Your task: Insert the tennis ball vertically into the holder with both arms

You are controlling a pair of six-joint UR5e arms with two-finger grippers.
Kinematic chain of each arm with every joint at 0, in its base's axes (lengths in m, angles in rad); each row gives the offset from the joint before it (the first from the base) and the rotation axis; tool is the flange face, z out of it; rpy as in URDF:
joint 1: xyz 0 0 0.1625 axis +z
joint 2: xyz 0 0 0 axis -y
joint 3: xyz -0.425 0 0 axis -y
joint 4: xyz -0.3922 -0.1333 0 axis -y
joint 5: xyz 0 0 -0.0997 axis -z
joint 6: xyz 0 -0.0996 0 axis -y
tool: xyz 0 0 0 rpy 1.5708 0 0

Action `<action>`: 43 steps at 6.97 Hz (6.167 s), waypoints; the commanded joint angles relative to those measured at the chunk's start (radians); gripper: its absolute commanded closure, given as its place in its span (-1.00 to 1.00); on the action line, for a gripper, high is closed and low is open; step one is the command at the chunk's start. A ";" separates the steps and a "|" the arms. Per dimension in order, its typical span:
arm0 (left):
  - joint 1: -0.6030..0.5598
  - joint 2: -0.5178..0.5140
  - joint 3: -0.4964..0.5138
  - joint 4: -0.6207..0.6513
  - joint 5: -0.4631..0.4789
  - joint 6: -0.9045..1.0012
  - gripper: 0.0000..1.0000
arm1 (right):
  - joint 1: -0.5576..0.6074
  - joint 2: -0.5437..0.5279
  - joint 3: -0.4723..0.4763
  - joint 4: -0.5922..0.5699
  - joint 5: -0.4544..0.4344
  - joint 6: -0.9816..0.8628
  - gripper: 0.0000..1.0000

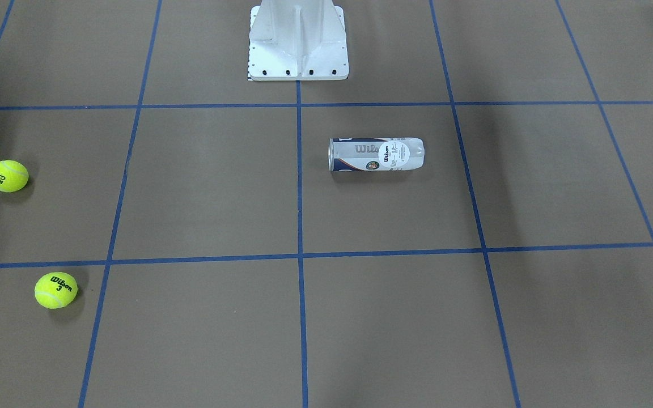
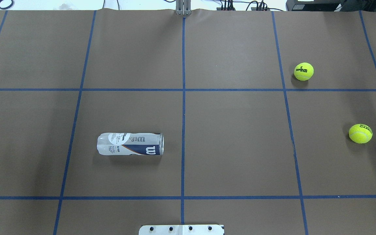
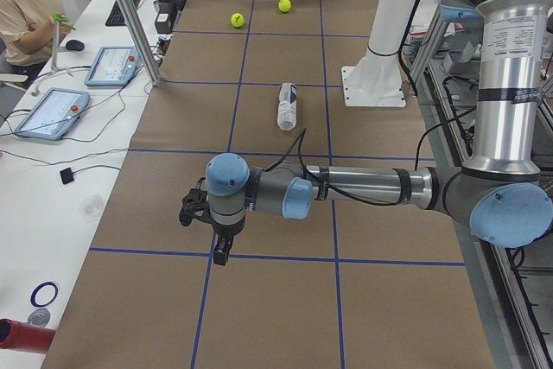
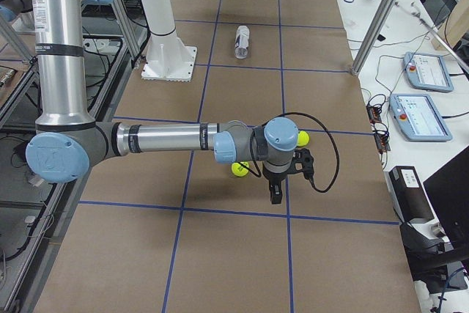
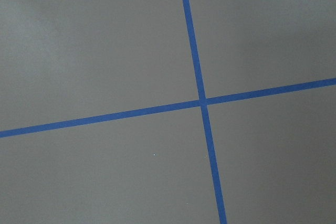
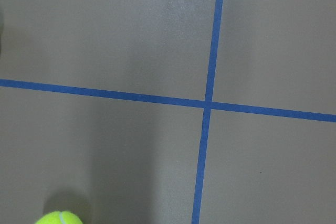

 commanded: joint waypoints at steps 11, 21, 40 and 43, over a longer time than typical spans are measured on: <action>0.009 -0.104 0.049 -0.078 -0.031 -0.012 -0.99 | 0.000 -0.002 0.001 0.000 0.002 0.000 -0.99; 0.582 -0.476 -0.087 -0.399 0.087 0.040 -1.00 | 0.000 -0.002 0.002 0.000 0.008 0.003 -0.99; 1.137 -0.702 -0.153 0.133 0.561 0.258 -0.98 | 0.000 0.000 0.002 0.000 0.008 0.029 -0.99; 1.140 -0.699 -0.169 0.219 0.558 0.233 -0.97 | 0.000 0.000 0.002 0.000 0.008 0.031 -0.99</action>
